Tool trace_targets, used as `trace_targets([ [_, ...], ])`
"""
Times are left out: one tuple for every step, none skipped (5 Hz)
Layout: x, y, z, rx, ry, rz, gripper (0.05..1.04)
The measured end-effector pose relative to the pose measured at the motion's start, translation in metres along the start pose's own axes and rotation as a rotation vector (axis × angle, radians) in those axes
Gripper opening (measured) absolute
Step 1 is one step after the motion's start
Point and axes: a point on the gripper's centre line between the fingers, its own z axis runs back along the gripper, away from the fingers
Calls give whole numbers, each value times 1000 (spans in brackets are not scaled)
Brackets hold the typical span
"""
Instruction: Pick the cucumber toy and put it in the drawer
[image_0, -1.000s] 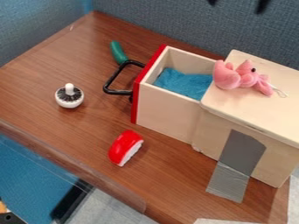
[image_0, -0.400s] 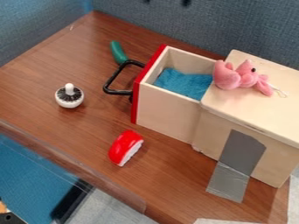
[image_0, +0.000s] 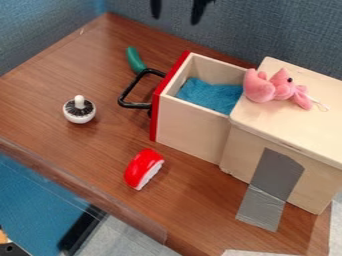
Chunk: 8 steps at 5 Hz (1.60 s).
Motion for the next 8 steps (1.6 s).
trace_targets([
  [10, 15, -17, 39, -3, 30, 999],
  [16, 26, -23, 70, -22, 36, 999],
  [4, 40, -54, 64, 6, 78, 999],
  [3, 53, -65, 55, 6, 128, 999],
  [1, 50, -70, 39, 22, 125, 999],
  [5, 54, -84, 6, 16, 155, 999],
  [12, 52, -105, -26, 17, 169, 999],
  [15, 53, -115, -15, 16, 176, 999],
])
